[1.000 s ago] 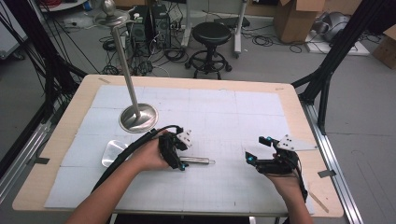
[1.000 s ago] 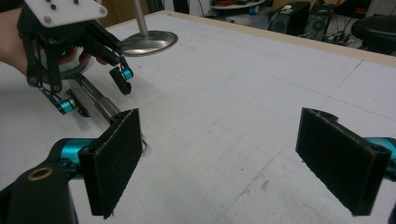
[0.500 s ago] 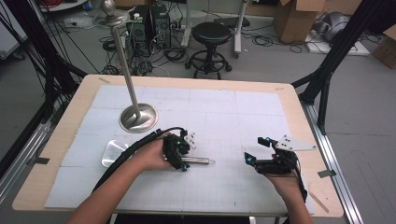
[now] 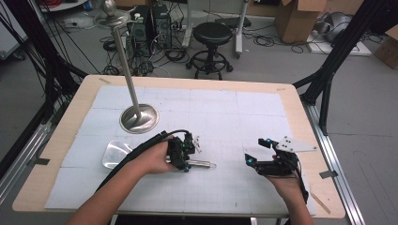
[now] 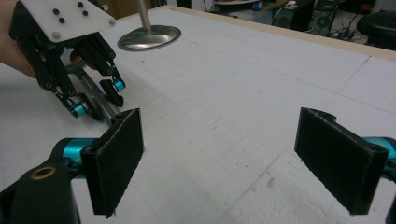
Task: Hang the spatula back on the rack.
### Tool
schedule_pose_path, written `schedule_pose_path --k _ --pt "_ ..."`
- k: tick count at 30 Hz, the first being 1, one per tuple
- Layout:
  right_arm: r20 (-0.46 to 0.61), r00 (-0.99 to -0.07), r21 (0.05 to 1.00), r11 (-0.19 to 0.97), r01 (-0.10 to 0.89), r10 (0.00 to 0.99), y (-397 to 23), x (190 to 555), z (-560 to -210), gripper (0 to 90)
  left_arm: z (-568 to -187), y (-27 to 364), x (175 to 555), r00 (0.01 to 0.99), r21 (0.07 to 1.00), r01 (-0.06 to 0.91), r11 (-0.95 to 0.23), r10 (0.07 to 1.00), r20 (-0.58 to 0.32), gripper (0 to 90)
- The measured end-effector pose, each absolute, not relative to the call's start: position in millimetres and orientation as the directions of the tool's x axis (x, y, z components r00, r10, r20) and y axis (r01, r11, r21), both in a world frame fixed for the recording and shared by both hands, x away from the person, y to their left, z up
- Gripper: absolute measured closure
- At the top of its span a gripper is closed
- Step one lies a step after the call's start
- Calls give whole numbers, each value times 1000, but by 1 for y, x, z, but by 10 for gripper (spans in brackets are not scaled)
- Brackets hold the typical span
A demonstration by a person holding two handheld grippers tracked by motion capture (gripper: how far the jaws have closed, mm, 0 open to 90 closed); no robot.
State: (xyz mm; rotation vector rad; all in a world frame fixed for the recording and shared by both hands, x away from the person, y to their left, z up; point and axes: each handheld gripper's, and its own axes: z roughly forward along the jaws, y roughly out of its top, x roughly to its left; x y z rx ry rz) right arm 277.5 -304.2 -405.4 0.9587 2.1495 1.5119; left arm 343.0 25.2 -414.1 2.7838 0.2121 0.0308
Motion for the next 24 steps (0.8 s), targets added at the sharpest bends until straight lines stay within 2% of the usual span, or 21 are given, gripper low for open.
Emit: schedule_pose_path --k 7,10,13,15,24 --pt "100 -713 919 210 333 694 -303 277 -406 149 -414 26 341 994 347 92 -933 104 16 647" --pt "101 -713 919 209 334 694 -304 278 -406 149 -413 25 338 997 346 29 -938 50 52 664" --pt "107 -716 918 208 338 690 -304 278 -407 149 -413 24 336 997 346 30 -938 53 58 684" --pt "104 -715 918 210 337 692 -304 278 -407 149 -412 25 336 995 343 67 -937 88 44 690" --pt "104 -713 920 206 335 693 -305 279 -408 149 -391 40 338 991 432 94 -897 127 49 690"
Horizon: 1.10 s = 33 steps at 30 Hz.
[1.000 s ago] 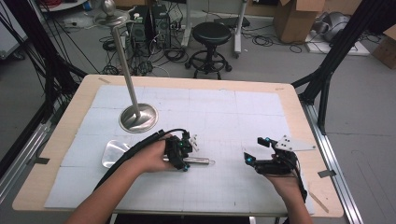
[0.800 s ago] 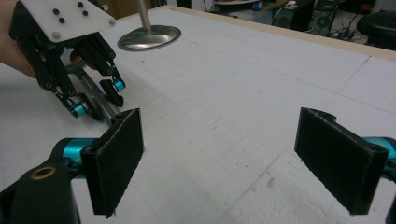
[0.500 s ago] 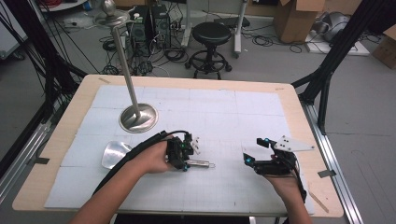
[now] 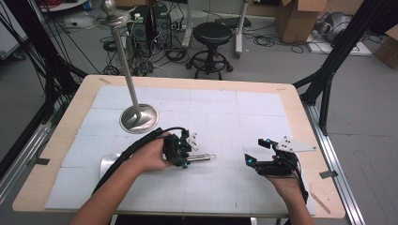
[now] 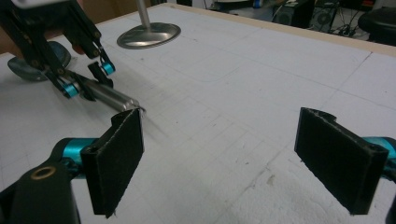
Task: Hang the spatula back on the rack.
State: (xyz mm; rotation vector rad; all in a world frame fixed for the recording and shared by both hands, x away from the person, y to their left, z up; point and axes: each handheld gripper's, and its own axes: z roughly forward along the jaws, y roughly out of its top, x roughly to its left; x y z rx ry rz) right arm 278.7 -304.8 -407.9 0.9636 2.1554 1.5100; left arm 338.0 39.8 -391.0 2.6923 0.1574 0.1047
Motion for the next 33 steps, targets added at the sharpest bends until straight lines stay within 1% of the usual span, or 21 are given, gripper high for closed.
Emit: schedule_pose_path --k 7,14,21,22,26,31,33 --pt "108 -711 915 210 344 695 -303 278 -409 149 -358 66 339 981 574 122 -809 185 53 690" --pt "105 -710 916 210 341 696 -303 279 -409 148 -329 92 338 970 700 153 -698 243 30 690" --pt "113 -708 913 209 351 697 -303 277 -410 149 -306 114 335 958 775 169 -609 286 16 691" --pt "110 -709 913 211 348 696 -303 278 -410 149 -303 117 335 957 781 157 -604 288 30 691" --pt "105 -709 914 214 346 697 -302 278 -410 149 -289 129 333 947 818 167 -551 319 22 691" --pt "110 -708 913 210 349 698 -303 278 -410 149 -274 143 333 940 851 146 -505 340 41 691" --pt "112 -708 914 208 349 698 -302 277 -410 148 -270 146 332 937 863 148 -483 347 33 692"
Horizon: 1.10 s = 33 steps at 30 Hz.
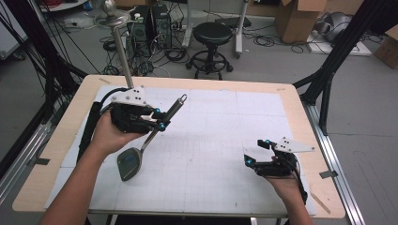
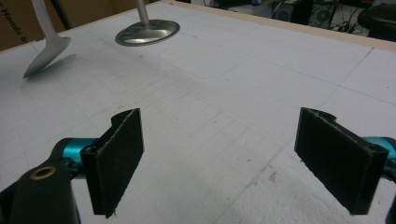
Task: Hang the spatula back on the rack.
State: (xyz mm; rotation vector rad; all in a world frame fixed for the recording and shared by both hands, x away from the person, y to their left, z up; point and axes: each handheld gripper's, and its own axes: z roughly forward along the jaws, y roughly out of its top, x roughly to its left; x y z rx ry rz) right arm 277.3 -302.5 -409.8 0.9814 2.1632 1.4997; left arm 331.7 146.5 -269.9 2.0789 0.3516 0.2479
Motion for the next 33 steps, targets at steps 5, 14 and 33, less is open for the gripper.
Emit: schedule_pose_path --k 5,14,33 --pt "110 -709 914 210 348 696 -302 278 -410 149 -265 153 331 934 874 152 -461 356 25 691" --pt "117 -710 914 204 351 695 -302 277 -410 149 -253 167 333 923 909 179 -377 384 -23 692" --pt "115 -711 916 203 347 694 -301 277 -409 149 -210 234 336 869 954 197 -225 491 -64 691"
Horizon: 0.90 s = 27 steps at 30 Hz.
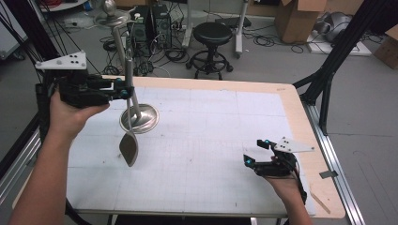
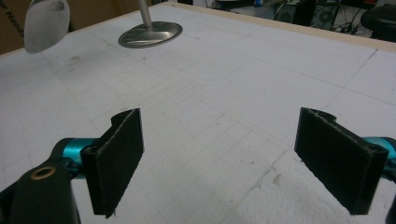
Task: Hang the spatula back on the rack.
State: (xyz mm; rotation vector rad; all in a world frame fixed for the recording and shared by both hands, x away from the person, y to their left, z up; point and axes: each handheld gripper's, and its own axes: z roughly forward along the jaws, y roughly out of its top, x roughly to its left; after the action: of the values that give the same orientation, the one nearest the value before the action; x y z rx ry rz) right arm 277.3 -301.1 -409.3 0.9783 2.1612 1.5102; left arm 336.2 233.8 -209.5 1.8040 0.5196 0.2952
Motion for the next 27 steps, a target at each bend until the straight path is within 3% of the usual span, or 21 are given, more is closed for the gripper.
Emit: schedule_pose_path --k 27 --pt "107 -715 914 216 345 690 -299 278 -410 148 -194 305 355 721 957 244 -156 689 -72 692"
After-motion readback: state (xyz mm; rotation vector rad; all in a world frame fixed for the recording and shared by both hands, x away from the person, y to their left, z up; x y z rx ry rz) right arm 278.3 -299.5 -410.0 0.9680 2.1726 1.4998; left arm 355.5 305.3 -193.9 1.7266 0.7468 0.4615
